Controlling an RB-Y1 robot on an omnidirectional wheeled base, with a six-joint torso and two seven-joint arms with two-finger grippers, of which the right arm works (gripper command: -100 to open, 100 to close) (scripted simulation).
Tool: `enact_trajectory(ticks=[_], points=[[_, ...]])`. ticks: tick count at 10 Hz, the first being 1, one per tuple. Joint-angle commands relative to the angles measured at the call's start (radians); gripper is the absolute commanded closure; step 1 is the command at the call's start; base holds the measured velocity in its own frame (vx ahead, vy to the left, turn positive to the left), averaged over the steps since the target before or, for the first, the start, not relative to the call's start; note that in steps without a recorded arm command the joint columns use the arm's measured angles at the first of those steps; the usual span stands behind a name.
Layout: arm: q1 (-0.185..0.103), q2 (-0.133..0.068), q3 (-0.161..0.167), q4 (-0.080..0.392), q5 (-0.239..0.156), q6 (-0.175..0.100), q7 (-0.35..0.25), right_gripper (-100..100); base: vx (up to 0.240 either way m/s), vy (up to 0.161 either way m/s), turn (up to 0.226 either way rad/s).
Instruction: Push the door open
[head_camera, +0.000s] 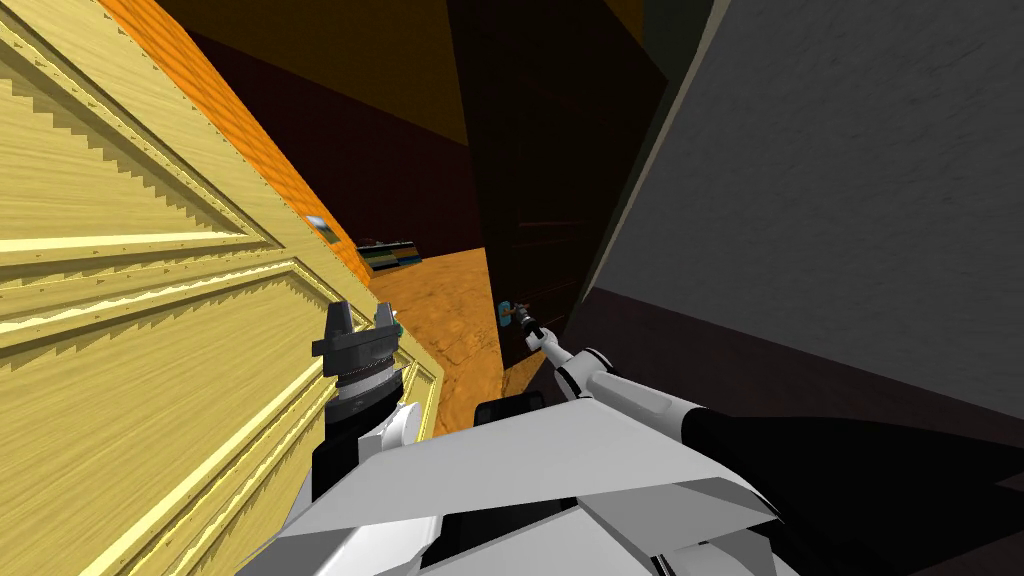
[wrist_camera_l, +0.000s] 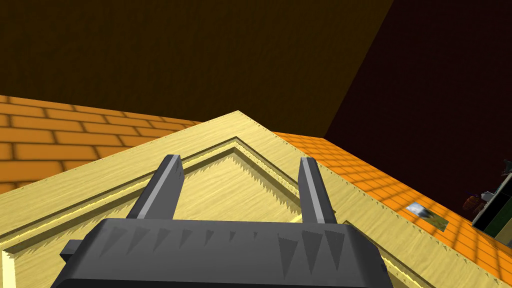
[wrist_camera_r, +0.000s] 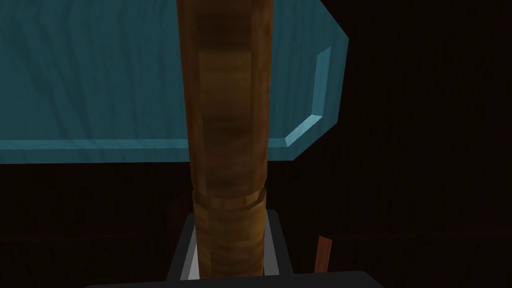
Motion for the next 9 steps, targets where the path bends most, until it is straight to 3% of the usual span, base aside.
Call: enact_trajectory(ticks=[1,3,4,9], points=[[-0.015,-0.017,-0.026,0.015,-0.011,0.006,0.010,100,0.140,0.175,-0.088],[-0.015,-0.017,-0.026,0.013,-0.011,0.006,0.010,100,0.066,0.068,-0.016],[-0.014,-0.019,-0.047,0.014,-0.020,0.010,0.023,100,0.096,0.112,-0.042],[-0.010,-0.019,-0.087,0.012,-0.037,0.017,0.047,100,0.120,0.157,-0.068]])
